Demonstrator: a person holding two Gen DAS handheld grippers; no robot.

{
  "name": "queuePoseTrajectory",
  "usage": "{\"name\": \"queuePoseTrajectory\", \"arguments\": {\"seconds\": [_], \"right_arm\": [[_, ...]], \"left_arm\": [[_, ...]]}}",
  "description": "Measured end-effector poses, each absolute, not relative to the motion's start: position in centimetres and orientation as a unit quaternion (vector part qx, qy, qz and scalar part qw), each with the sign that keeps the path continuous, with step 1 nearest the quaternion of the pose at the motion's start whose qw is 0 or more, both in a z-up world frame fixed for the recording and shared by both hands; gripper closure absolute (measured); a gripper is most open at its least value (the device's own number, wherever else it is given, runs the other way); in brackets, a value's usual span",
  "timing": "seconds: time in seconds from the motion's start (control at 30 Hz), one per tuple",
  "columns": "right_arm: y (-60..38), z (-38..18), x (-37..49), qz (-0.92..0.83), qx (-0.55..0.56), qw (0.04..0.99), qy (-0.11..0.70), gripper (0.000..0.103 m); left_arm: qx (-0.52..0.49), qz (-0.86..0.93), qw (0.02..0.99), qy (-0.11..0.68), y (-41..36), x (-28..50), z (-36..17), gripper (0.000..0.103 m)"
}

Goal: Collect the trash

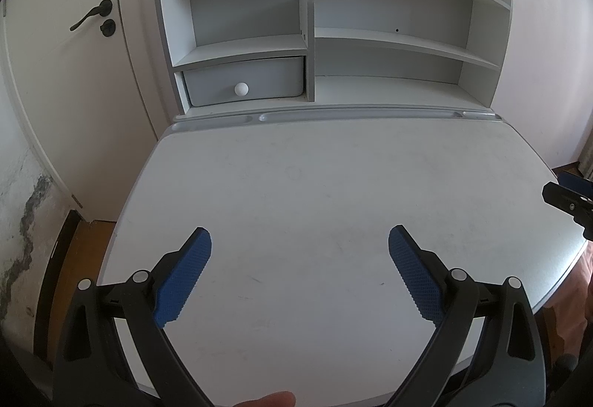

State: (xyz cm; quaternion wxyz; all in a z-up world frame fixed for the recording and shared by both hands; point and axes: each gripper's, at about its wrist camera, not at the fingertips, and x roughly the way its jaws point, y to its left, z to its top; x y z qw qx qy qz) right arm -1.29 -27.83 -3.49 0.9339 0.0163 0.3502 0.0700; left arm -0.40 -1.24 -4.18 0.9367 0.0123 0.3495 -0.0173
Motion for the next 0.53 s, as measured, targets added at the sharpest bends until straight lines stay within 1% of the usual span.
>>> {"name": "queuePoseTrajectory", "arguments": {"seconds": [0.3, 0.53], "right_arm": [[-28.00, -3.76, -1.06, 0.067, 0.018, 0.933, 0.353, 0.021], [-28.02, -3.78, -1.11, 0.065, 0.018, 0.933, 0.353, 0.021]], "left_arm": [[0.020, -0.018, 0.939, 0.342, -1.32, -0.35, -4.21, 0.009], [0.012, -0.018, 0.935, 0.354, -1.12, 0.20, -4.39, 0.009]]}}
